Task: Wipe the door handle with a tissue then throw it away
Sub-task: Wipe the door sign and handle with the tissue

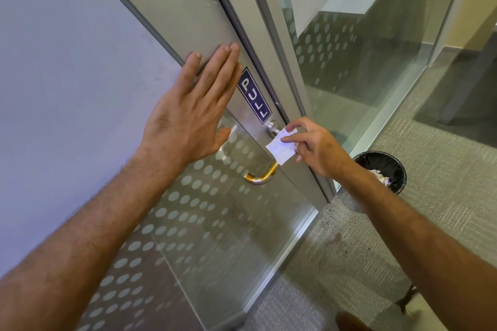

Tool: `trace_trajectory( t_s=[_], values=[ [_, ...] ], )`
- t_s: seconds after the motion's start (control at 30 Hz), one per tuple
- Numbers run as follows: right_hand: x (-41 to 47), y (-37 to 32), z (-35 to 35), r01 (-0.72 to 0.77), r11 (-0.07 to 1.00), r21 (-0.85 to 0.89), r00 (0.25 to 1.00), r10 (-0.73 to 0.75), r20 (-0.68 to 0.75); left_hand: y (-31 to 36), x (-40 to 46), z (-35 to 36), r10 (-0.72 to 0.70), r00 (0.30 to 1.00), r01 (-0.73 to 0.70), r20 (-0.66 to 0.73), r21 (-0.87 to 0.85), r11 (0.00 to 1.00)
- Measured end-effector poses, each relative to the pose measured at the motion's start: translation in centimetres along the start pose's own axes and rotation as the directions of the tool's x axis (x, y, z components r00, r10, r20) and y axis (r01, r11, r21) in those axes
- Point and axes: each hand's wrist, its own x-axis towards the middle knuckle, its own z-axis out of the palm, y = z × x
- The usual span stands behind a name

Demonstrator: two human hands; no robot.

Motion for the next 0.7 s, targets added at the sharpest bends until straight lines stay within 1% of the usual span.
trace_trajectory(
  t_s=[0.07, 0.17, 0.27, 0.33, 0.37, 0.53, 0.63, 0.7],
  values=[
    [0.0, 0.3, -0.3, 0.026, 0.999, -0.019, 0.999, -0.025, 0.042, 0.1, 0.0, 0.0, -0.003, 1.0, 0.003, -0.012, 0.002, 1.0],
    [1.1, 0.4, -1.4, 0.065, 0.989, -0.13, 0.995, -0.054, 0.081, 0.0, 0.1, 0.0, -0.008, 1.0, 0.008, -0.011, 0.0, 1.0],
    [1.9, 0.2, -2.2, 0.217, 0.957, -0.191, 0.971, -0.192, 0.144, -0.1, 0.0, 0.0, -0.011, 1.0, 0.011, -0.007, -0.003, 1.0],
    [1.8, 0.5, -2.2, 0.327, 0.927, -0.182, 0.938, -0.295, 0.184, -0.1, 0.0, 0.0, -0.005, 1.0, 0.005, -0.008, 0.006, 1.0],
    [1.6, 0.7, -2.0, 0.348, 0.922, -0.168, 0.93, -0.317, 0.186, -0.1, 0.1, 0.0, -0.003, 1.0, 0.003, -0.009, 0.006, 1.0],
    [1.3, 1.0, -0.6, 0.307, 0.946, -0.105, 0.947, -0.294, 0.127, 0.0, 0.1, 0.0, 0.004, 1.0, -0.004, -0.006, 0.004, 1.0],
    [1.3, 0.8, -0.2, 0.297, 0.943, -0.151, 0.951, -0.279, 0.132, 0.0, 0.0, 0.0, 0.007, 1.0, -0.007, -0.009, -0.004, 1.0],
    [1.0, 0.3, 0.3, 0.265, 0.947, -0.183, 0.96, -0.24, 0.148, 0.0, 0.0, 0.0, 0.003, 1.0, -0.003, -0.016, -0.01, 1.0]
  ],
)
